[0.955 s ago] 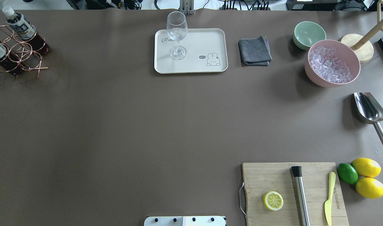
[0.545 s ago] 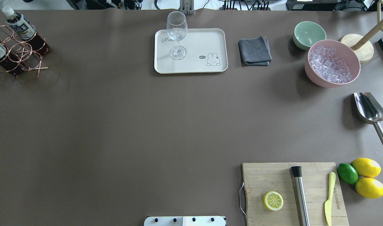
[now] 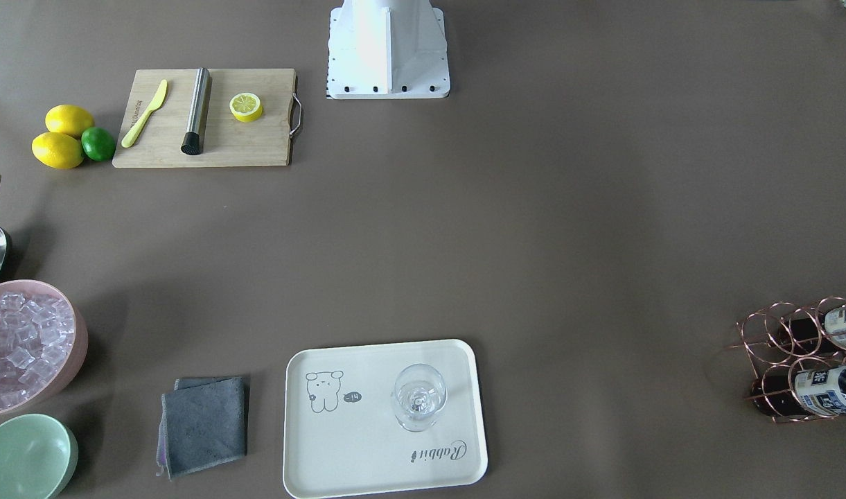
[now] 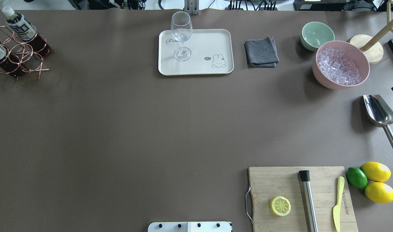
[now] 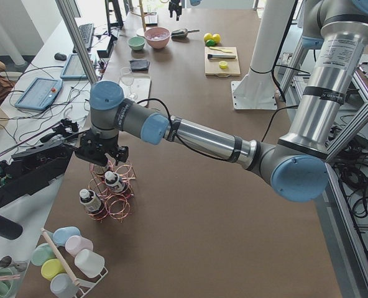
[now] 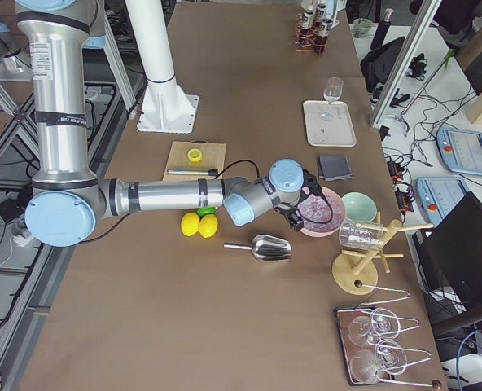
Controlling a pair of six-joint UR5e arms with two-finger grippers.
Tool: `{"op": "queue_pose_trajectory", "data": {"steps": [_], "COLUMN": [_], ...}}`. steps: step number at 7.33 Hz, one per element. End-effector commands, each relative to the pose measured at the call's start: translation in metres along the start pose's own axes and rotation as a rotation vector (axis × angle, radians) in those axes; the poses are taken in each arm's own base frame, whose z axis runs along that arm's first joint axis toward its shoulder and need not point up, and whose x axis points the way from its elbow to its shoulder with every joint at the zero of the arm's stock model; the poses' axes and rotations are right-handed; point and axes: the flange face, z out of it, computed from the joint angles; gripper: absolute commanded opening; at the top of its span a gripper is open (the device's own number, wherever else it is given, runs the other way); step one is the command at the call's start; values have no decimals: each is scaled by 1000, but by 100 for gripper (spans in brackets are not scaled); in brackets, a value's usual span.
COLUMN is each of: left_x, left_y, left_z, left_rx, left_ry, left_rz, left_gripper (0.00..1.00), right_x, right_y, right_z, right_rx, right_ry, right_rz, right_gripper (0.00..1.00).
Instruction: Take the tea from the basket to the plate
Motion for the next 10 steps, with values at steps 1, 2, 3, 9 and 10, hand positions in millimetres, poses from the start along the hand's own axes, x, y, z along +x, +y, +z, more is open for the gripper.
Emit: {"op": "queue_pose_trajectory", "data": {"steps": [1,2,3,9,10], "left_x": [38,38,36,34,37], "left_y": [-5,-9,-6,8,12], "left_z": [3,9,18,56,56], "left_rx": [37,33,28,11,9], "left_ry": [11,12,5,-9,-7], "left_rz": [-171,-207,-239,-235,-256], "left_gripper": [98,98,98,77,69], "right_x": [-52,-74,-95,-197,-211], "right_y": [-62,-85,-110,-229,-237], "right_z": [28,36,44,59,56], "right_rx": [5,9,14,82,99], "right_ry": [-107,-129,-149,-223,-238], "right_rz": [-129,-180,-227,-431,-462], "right_gripper": [100,100,100,100,100]}}
